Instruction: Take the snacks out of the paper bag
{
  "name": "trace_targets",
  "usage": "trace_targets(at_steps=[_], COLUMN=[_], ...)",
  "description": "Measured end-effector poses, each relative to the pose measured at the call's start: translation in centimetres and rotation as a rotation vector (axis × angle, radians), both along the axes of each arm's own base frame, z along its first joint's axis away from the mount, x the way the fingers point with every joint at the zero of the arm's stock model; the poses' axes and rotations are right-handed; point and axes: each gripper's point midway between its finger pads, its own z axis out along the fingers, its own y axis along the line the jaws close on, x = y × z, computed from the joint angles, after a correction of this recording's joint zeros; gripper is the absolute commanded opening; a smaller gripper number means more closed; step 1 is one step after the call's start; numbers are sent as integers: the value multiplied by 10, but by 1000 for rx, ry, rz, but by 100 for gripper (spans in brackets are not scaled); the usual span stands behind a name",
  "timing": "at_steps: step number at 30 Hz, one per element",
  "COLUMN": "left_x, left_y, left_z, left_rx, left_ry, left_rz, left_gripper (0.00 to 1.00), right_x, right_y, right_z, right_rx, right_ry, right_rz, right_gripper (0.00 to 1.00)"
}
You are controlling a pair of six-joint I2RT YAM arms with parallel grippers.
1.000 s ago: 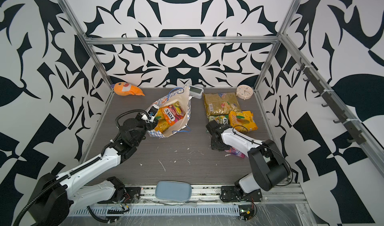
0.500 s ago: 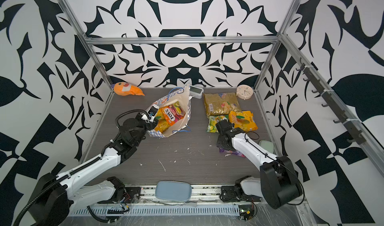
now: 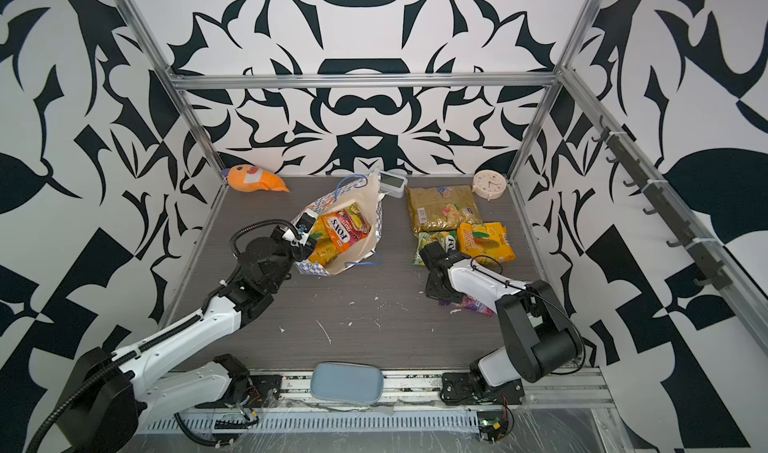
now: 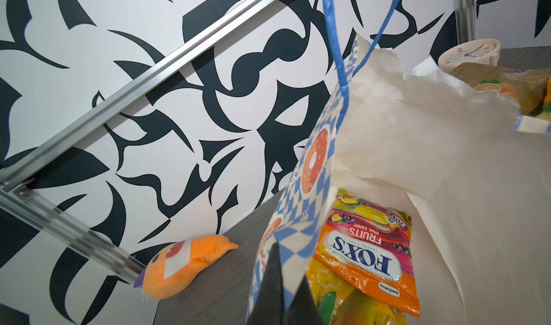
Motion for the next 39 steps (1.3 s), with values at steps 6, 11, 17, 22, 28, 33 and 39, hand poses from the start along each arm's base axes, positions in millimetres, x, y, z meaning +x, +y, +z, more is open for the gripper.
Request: trace_targets(at_steps=[6, 11, 17, 22, 28, 33, 39], left_x=[0, 0, -1, -2, -2, -2, 0], left_y=[0, 0, 1, 1, 1, -2, -5], left_z=[0, 0, 2, 2, 1, 3, 4], left_rx=[0, -1, -2, 0, -1, 2, 4], left_ry=[0, -1, -2, -1, 0, 14, 21], left_rz=[0, 0, 0, 0, -1, -14, -24], left_gripper=[0, 0, 0, 0, 0, 0, 0], right_x=[-3, -8, -12, -6, 27, 69, 96], right_y=[-25, -33, -46, -53, -28, 12, 144], right_z=[4, 7, 18, 44, 89, 177, 331], right_rx=[-38, -75, -106, -89, 53, 152, 355], right_ry=[-7, 4, -8, -93, -312, -568, -935], right_rz=[-68, -66, -96, -107, -27, 138, 599], right_gripper=[0, 0, 0, 0, 3, 15, 17])
